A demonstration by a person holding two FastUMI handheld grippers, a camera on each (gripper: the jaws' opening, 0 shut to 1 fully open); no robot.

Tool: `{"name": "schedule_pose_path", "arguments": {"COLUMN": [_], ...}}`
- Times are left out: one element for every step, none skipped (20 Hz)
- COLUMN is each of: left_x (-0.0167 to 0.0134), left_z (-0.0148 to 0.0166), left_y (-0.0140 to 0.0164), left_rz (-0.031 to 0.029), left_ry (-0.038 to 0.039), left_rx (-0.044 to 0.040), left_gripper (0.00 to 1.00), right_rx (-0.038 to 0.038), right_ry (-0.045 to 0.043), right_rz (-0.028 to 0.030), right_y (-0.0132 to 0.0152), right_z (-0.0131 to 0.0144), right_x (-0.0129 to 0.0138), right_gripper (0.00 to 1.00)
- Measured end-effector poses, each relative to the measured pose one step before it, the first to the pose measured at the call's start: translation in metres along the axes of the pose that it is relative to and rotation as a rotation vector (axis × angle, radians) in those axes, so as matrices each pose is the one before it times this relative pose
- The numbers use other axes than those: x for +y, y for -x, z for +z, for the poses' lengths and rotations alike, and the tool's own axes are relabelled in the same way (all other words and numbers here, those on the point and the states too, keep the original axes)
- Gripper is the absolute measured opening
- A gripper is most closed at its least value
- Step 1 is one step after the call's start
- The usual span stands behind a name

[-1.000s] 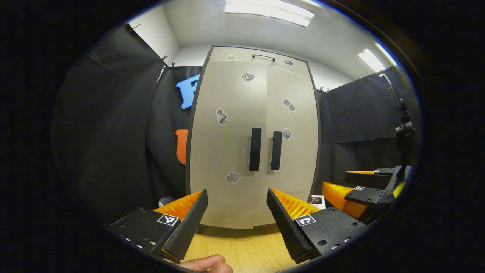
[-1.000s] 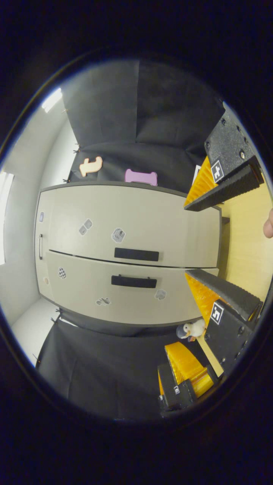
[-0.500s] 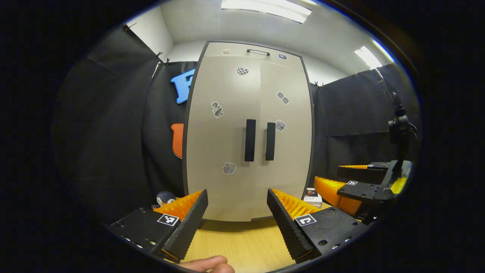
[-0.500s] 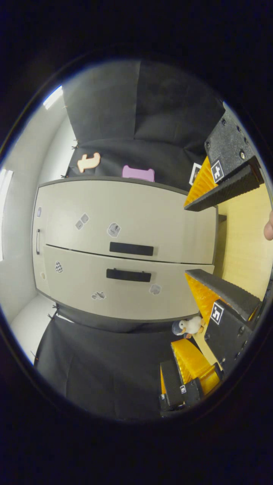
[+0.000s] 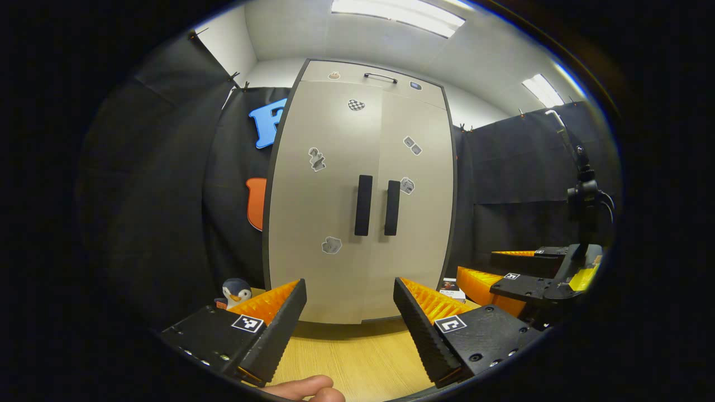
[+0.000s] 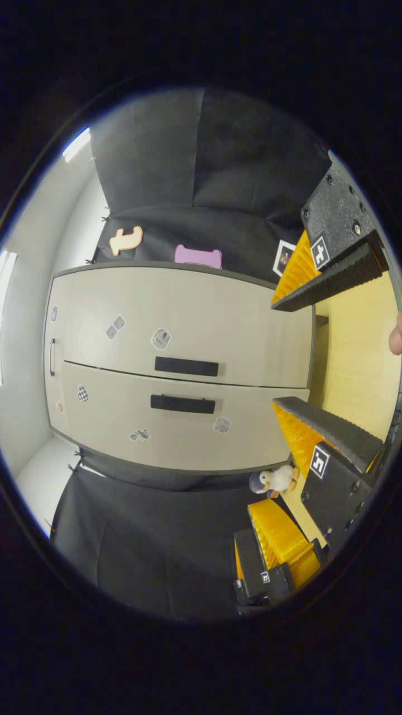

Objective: Grab one shoe with the right hand and put it into the shoe cabinet, grab the other shoe with the left hand and put it into the shoe cabinet; then close the right door with the right hand and the left door with the left hand.

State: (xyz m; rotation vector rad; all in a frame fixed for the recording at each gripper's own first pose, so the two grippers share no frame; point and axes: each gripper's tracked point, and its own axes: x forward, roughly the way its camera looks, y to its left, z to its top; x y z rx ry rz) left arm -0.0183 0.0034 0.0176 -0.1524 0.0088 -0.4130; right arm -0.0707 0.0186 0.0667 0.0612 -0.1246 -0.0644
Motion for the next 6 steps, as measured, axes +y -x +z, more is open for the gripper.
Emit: {"name": "schedule_pose_path", "arguments": {"left_x": [0.00037, -0.00008, 0.00008, -0.00089, 0.00043, -0.00072], "left_z": [-0.00072, -0.00031, 0.00006, 0.00002, 0.00097, 0.00057], "left_y": [-0.00078, -0.00087, 0.00013, -0.00045, 0.00105, -0.00077], "left_rz": [-0.00154, -0.0009, 0.00135, -0.00124, 0.00289, -0.00392], "left_ry": [0.00333, 0.00258, 0.0006, -0.00056, -0.00183, 0.00069], "left_rx": [0.00081, 0.00144, -0.00012, 0.00052, -0.00048, -0.00268], "left_gripper": [0.95, 0.95, 0.95, 0.95, 0.95, 0.95], "right_rx": [-0.00263, -0.00059, 0.00095, 0.00243, 0.00244, 0.00306], "right_ry": [-0.00194, -0.00017, 0.00074, 0.00063, 0.00032, -0.00082], "right_rz": [-0.00006, -0.00195, -0.00043, -0.0005, 0.00087, 0.00213], "right_y": [0.00041, 0.00069, -0.00021, 0.0005, 0.00031, 0.00021], "right_z": [0.00109, 0.00085, 0.00003, -0.00119, -0.00044, -0.00076], "right_x": [-0.00092, 0.00002, -0.00067, 0.00022, -0.00105, 0.00025], "right_gripper": [0.99, 0.99, 0.99, 0.99, 0.99, 0.99]}}
